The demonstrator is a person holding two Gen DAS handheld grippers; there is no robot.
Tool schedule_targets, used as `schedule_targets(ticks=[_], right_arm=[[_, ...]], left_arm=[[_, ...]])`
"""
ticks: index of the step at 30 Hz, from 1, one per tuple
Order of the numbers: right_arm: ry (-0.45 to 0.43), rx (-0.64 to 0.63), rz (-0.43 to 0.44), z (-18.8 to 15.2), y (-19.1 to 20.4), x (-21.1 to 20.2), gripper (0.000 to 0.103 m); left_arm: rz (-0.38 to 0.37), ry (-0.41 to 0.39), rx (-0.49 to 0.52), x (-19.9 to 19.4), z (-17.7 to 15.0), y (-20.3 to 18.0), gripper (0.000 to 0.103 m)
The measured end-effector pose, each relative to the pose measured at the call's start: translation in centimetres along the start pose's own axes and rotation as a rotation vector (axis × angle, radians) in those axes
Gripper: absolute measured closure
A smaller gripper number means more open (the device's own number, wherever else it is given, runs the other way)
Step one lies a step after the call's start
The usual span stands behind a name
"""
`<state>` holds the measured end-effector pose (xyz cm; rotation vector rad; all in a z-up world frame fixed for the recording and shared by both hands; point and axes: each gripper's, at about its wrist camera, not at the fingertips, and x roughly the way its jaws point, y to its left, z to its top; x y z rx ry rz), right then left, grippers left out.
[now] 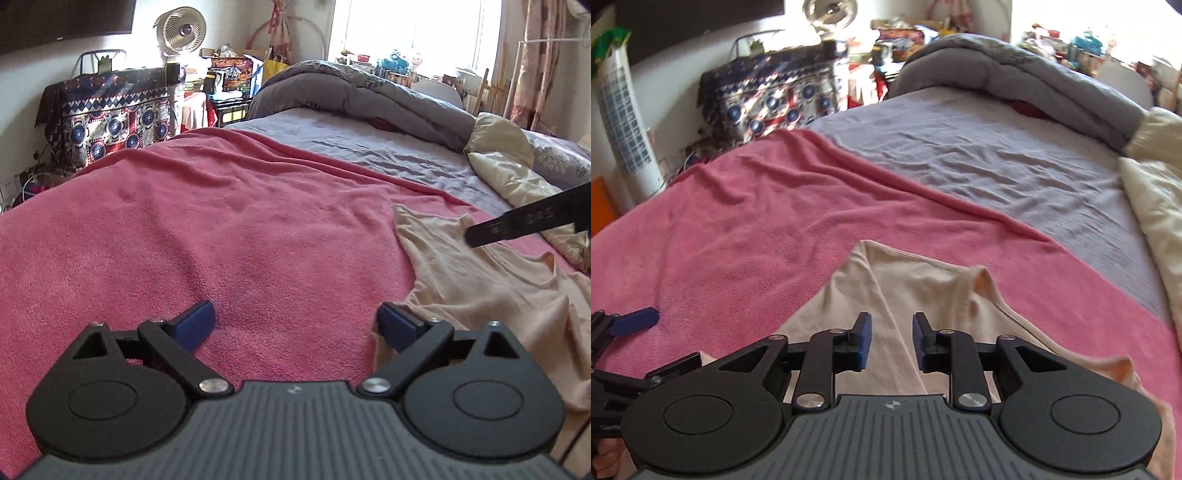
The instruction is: Fold clothes
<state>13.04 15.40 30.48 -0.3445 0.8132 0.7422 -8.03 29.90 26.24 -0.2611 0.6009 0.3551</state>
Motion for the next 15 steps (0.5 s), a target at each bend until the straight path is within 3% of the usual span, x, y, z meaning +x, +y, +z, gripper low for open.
schedule_targets(ticks=[1, 2, 4, 8, 11, 15], right_arm=[[0.015, -0.032, 0.003, 0.6, 0.6, 1.3, 0.055], [0.026, -0.052, 0.006, 0.9, 1.0, 2.4, 0.051], [0.025, -0.042, 0.017, 1.1, 1.2, 3.6, 0.051], [0.013, -0.041, 0.051, 1.2, 1.9, 3.2, 0.092], [0.007, -0.106, 0.023, 1.1, 3.2, 2.6, 0.097], [-0.069, -0.047, 0.0, 2.4, 3.1, 1.4, 0.098]], left_arm=[[0.003, 0.0, 0.003, 0.0, 0.0, 0.0, 0.006], [0.01, 0.002, 0.012, 0.0, 0.0, -0.2, 0.006], [0.024, 0.005, 0.028, 0.0, -0.1, -0.4, 0.006], [0.028, 0.011, 0.034, 0.1, 0.0, -0.6, 0.006], [0.031, 0.012, 0.039, 0.1, 0.0, -0.7, 0.006], [0.029, 0.005, 0.027, 0.0, 0.0, -0.6, 0.006]])
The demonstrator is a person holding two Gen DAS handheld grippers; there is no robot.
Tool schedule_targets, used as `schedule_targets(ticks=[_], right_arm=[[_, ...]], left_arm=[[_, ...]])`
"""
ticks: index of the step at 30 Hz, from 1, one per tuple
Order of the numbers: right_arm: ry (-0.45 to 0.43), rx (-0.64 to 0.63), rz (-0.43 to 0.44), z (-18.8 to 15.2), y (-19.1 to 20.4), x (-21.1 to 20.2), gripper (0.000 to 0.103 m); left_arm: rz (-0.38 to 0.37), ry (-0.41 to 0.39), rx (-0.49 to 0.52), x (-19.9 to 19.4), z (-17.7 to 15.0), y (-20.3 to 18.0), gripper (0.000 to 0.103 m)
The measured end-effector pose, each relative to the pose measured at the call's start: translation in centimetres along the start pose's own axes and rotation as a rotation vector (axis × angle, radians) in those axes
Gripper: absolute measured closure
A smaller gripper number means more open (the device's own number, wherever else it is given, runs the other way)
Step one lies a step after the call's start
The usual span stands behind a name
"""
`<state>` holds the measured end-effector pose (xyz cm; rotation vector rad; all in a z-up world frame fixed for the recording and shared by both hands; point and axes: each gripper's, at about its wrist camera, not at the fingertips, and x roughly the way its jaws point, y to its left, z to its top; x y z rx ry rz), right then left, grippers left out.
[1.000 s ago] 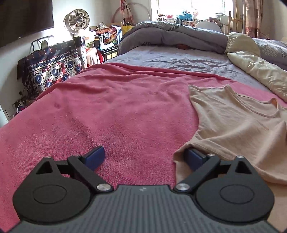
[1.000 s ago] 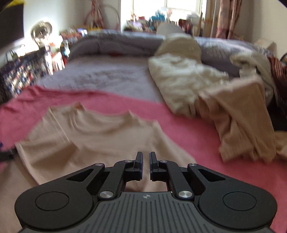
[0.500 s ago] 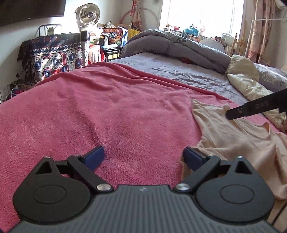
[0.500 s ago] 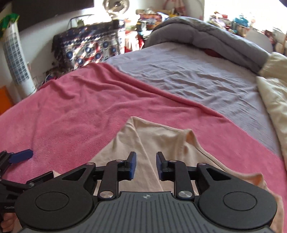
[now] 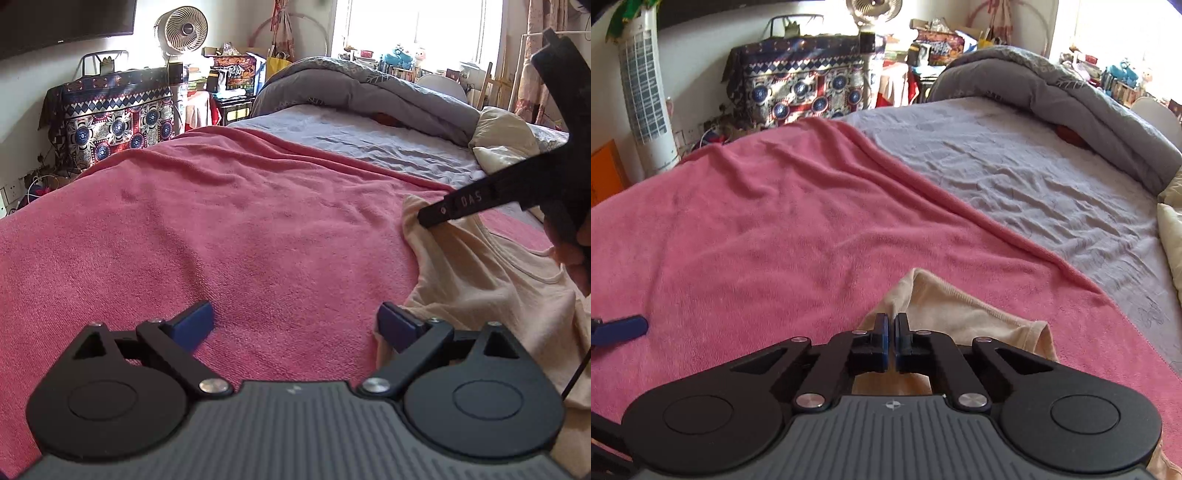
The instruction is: Fold clothes
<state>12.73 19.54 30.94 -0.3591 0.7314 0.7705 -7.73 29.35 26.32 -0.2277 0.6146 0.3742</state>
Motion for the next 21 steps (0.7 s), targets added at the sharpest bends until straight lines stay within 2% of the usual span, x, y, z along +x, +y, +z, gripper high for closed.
schedule_targets(ticks=[7, 10, 13, 15, 16, 17, 18, 19, 21], right_arm=[[-0.065, 0.004, 0.005, 4.0, 0.2, 2.3, 0.101], [-0.046, 0.014, 0.015, 4.9, 0.0, 4.4, 0.101], [-0.031, 0.005, 0.044, 4.3, -0.2, 4.1, 0.098], [-0.043, -0.013, 0.052, 3.4, -0.9, 2.4, 0.093], [-0.045, -0.012, 0.051, 2.9, -1.3, 1.7, 0.083], [-0.032, -0.01, 0.052, 2.4, -1.7, 1.2, 0.065], [-0.014, -0.008, 0.053, 1.8, -2.1, 0.9, 0.057], [0.019, -0.014, 0.048, 1.2, -2.1, 1.0, 0.053], [0.086, -0.032, 0.027, 0.3, -1.6, 2.1, 0.056]], left_arm=[[0.015, -0.005, -0.017, 0.1, 0.1, 0.2, 0.006], [0.015, -0.002, -0.016, 0.1, 0.1, 0.1, 0.006], [0.007, -0.002, -0.026, 0.1, 0.1, 0.3, 0.006], [0.007, -0.005, -0.029, 0.1, 0.1, 0.4, 0.006], [0.009, -0.007, -0.032, 0.1, 0.1, 0.4, 0.006], [0.011, -0.013, -0.039, 0.0, 0.1, 0.6, 0.006], [0.013, -0.019, -0.048, -0.1, 0.1, 0.7, 0.006], [0.014, -0.026, -0.058, -0.1, 0.2, 0.9, 0.006], [0.013, -0.041, -0.091, -0.4, 0.2, 1.4, 0.006]])
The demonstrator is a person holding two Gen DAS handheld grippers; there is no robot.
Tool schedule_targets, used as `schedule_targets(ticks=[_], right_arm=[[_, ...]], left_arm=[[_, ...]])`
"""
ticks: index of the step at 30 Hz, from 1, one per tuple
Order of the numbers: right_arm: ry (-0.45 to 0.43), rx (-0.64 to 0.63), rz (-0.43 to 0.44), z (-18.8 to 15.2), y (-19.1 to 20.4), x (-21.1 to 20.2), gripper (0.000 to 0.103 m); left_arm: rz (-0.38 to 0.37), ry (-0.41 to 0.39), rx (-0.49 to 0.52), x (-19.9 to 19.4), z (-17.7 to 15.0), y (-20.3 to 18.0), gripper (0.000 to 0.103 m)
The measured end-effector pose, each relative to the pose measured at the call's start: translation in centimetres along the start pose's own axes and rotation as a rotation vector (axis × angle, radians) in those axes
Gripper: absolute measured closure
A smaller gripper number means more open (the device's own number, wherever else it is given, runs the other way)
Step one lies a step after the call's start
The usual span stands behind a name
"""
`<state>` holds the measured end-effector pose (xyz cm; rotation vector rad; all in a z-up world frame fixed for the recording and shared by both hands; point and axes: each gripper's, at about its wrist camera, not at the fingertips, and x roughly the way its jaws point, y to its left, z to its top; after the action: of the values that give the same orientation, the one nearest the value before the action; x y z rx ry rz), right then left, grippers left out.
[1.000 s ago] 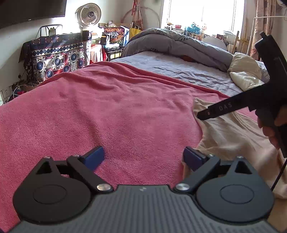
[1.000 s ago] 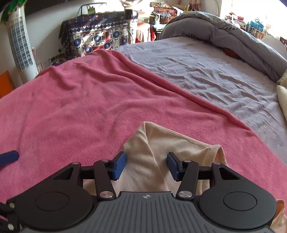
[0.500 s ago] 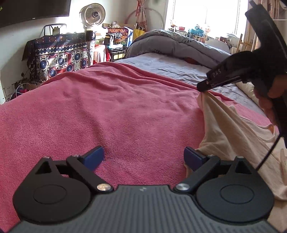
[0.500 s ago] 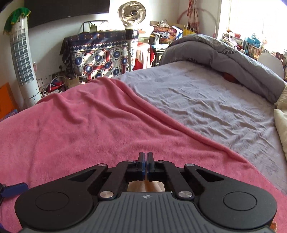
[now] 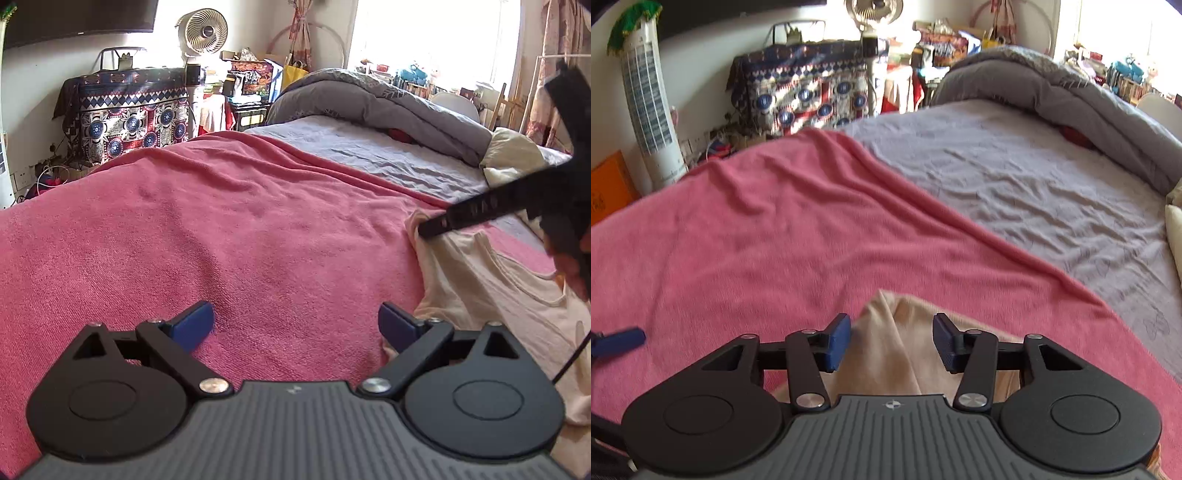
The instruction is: Fold clothes
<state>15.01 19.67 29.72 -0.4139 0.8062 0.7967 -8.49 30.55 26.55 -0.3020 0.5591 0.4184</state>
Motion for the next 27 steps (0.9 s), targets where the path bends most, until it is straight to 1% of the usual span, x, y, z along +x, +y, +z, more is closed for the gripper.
schedule_targets(ticks=[1, 2, 3, 6, 9, 12, 14, 16, 17, 18, 19, 20, 21, 23, 25, 27], right_arm=[[0.022, -0.003, -0.008, -0.4, 0.4, 0.6, 0.08], [0.026, 0.0, -0.023, -0.5, 1.0, 0.9, 0.098], [0.011, -0.002, -0.047, -0.6, 1.6, 0.9, 0.098], [-0.019, 0.002, -0.036, 0.4, 2.8, 1.1, 0.099], [-0.023, 0.009, -0.028, 1.8, 3.6, 2.3, 0.099], [-0.01, -0.009, -0.035, 2.3, 3.8, 3.4, 0.099], [-0.023, 0.007, -0.033, 2.2, 3.3, 2.8, 0.097], [-0.073, 0.042, -0.045, 1.8, 2.3, 0.2, 0.093], [-0.109, 0.062, -0.059, 1.4, 1.6, -1.7, 0.082], [-0.145, 0.081, -0.073, 1.0, 0.9, -3.7, 0.073], [-0.185, 0.098, -0.098, 0.2, 0.0, -6.1, 0.054], [-0.221, 0.115, -0.133, -0.8, -1.0, -8.7, 0.045], [-0.243, 0.133, -0.173, -2.2, -2.1, -11.1, 0.045], [-0.244, 0.177, -0.262, -5.3, -4.6, -15.1, 0.045], [-0.205, 0.244, -0.335, -9.3, -7.1, -18.1, 0.046], [-0.147, 0.335, -0.395, -13.6, -9.3, -19.3, 0.047]], left_arm=[[0.0, -0.006, -0.017, -0.1, 0.0, 0.3, 0.006], [0.0, -0.011, -0.035, -0.2, 0.0, 0.6, 0.006], [-0.001, -0.017, -0.05, -0.3, 0.1, 0.9, 0.006], [-0.002, -0.025, -0.072, -0.3, 0.1, 1.3, 0.006], [-0.003, -0.013, -0.068, 0.0, 0.2, 1.5, 0.006], [-0.001, -0.006, -0.06, 0.2, 0.2, 1.3, 0.005], [0.0, 0.002, -0.053, 0.3, 0.2, 1.2, 0.005], [0.001, 0.005, -0.047, 0.4, 0.3, 1.1, 0.004], [0.001, 0.008, -0.043, 0.4, 0.3, 1.1, 0.004], [0.001, 0.012, -0.034, 0.5, 0.3, 0.9, 0.004], [0.002, 0.017, -0.022, 0.6, 0.4, 0.7, 0.003], [0.002, 0.023, -0.01, 0.7, 0.4, 0.4, 0.003], [0.003, 0.029, 0.006, 0.8, 0.4, 0.1, 0.003], [0.015, 0.039, 0.038, 1.1, 0.3, -0.6, 0.003], [0.025, 0.045, 0.054, 1.2, 0.3, -1.0, 0.002], [0.032, 0.047, 0.062, 1.3, 0.2, -1.3, 0.002]])
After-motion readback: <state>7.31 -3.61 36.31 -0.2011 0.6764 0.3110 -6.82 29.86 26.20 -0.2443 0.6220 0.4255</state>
